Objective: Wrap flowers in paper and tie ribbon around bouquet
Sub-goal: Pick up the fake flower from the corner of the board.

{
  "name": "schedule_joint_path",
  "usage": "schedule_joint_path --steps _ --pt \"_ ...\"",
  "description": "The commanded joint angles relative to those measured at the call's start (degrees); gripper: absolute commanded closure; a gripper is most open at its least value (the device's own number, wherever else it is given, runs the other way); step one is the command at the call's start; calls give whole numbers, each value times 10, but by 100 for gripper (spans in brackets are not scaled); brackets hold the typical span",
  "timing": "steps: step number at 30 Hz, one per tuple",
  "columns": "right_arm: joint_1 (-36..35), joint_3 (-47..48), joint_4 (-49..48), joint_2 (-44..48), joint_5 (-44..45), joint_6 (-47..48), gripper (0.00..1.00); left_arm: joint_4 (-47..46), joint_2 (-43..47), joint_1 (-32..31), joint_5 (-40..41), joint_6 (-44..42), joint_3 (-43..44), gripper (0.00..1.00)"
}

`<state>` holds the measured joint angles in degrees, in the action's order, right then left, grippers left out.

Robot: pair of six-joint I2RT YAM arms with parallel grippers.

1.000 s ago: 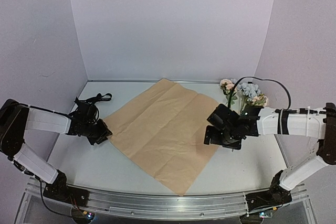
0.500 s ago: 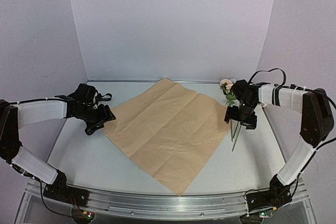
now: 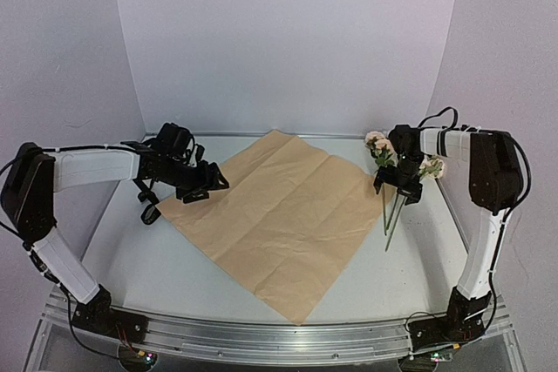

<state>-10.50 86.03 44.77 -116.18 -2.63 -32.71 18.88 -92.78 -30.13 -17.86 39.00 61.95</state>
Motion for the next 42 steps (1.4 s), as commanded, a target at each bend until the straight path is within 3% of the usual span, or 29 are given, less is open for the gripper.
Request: schedule_joint_path --steps 1,9,15,24,34,36,42 --pt "11 42 38 -21 5 13 2 -57 -63 -32 -47 -10 48 29" --pt "14 97 70 -74 -16 7 6 -46 -158 -57 -44 -2 85 32" --pt "16 108 88 -104 -25 -19 17 -15 -180 -58 -26 1 91 33" --pt "17 83 86 -89 -4 -38 46 15 -189 -58 -10 -6 76 34" --pt "17 75 82 -68 -7 -19 95 40 -195 -58 -2 -25 55 35" --pt "17 70 82 -60 -5 -15 100 42 -194 -58 -1 -28 48 35" --pt "18 47 83 -3 12 0 100 43 -187 -58 -8 -39 24 35"
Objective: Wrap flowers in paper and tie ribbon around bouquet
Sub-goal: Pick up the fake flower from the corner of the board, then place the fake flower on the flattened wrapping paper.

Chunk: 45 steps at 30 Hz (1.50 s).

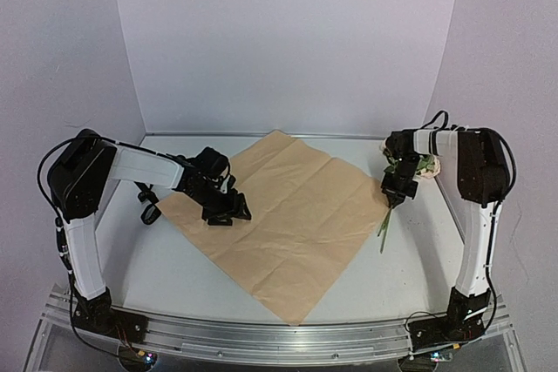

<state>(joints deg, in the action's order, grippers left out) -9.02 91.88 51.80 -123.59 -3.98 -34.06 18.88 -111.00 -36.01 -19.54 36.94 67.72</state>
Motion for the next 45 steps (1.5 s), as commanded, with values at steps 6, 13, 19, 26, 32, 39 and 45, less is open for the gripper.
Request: schedule_joint_path --steps 6,13,19,26,32,39,45 --pt "0 -24 16 136 10 22 100 40 3 0 -4 -26 -55 36" --pt "-58 -11 -2 172 -24 25 100 31 7 -6 -10 -26 -62 36" --pt "-145 67 -61 113 -74 28 100 29 8 -7 -11 -26 -59 36" --pt "-218 205 -98 -2 -132 34 100 33 20 -6 -5 -32 -56 36" --pt "-252 317 -100 -109 -163 31 100 37 27 -7 -2 -35 -56 36" --pt "-269 383 -102 -180 -170 21 100 40 29 -6 1 -37 -51 36" --pt "-270 384 -102 -191 -160 10 58 45 28 -6 2 -38 -49 36"
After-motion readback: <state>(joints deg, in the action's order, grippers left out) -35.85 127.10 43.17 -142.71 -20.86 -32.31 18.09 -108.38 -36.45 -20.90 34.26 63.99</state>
